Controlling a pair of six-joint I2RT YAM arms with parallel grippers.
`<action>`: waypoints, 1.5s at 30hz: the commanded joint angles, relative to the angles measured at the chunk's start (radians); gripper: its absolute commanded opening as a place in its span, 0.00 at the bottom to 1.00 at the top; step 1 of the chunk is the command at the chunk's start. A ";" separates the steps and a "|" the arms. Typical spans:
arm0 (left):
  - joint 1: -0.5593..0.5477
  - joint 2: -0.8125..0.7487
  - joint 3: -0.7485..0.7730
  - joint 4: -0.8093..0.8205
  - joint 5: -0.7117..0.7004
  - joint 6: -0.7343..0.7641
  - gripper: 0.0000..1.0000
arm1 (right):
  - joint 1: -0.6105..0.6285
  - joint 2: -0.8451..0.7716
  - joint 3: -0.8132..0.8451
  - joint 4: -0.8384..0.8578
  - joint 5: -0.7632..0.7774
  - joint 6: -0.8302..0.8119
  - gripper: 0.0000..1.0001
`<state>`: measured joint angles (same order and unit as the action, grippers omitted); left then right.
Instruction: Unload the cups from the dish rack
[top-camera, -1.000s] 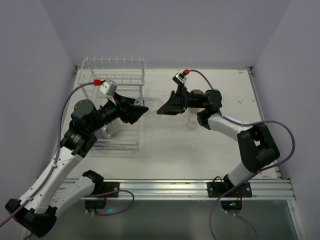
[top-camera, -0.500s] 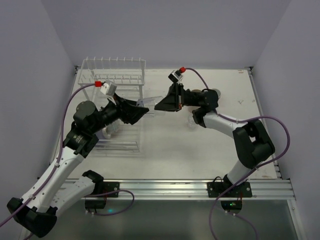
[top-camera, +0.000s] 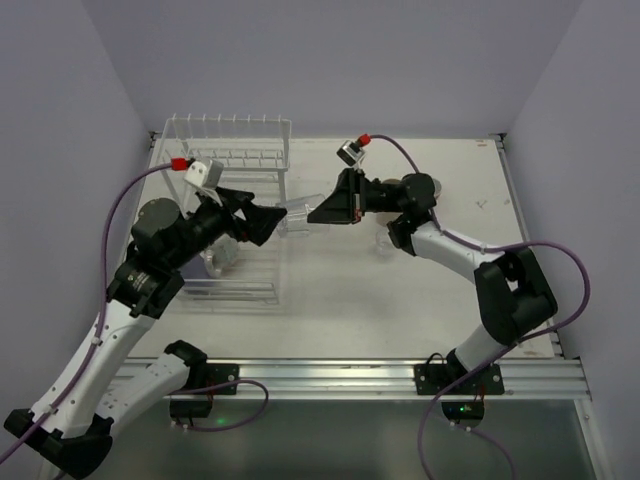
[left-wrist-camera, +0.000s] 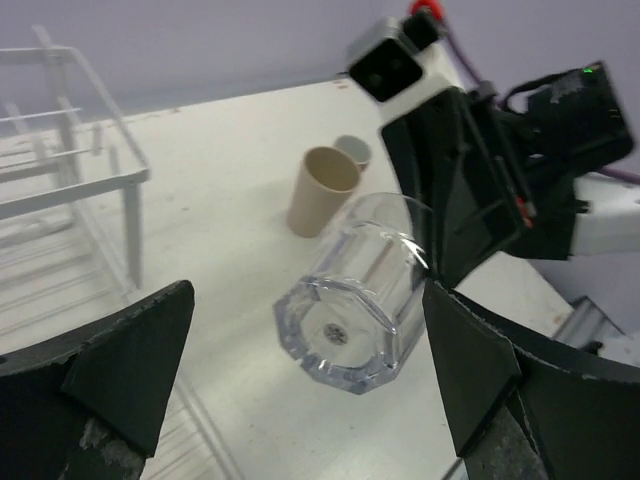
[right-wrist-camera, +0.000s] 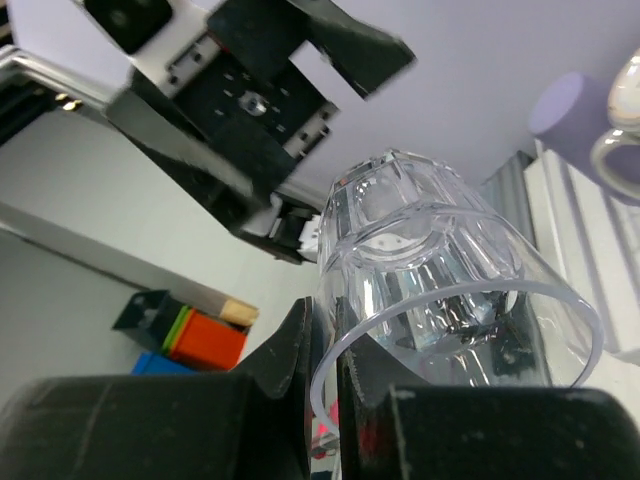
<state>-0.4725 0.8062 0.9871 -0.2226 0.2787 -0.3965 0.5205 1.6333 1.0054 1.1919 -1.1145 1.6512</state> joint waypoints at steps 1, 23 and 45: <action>0.000 0.034 0.117 -0.238 -0.275 0.074 1.00 | -0.005 -0.116 0.038 -0.341 0.007 -0.328 0.00; 0.040 0.045 0.097 -0.652 -0.934 -0.096 1.00 | 0.006 0.140 0.619 -1.830 0.952 -1.255 0.00; 0.080 0.070 0.082 -0.764 -0.941 -0.087 1.00 | 0.067 0.563 1.053 -2.247 1.341 -1.347 0.00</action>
<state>-0.4034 0.8570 1.0489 -0.9661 -0.6353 -0.4778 0.5865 2.1754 2.0212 -0.9630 0.1436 0.3408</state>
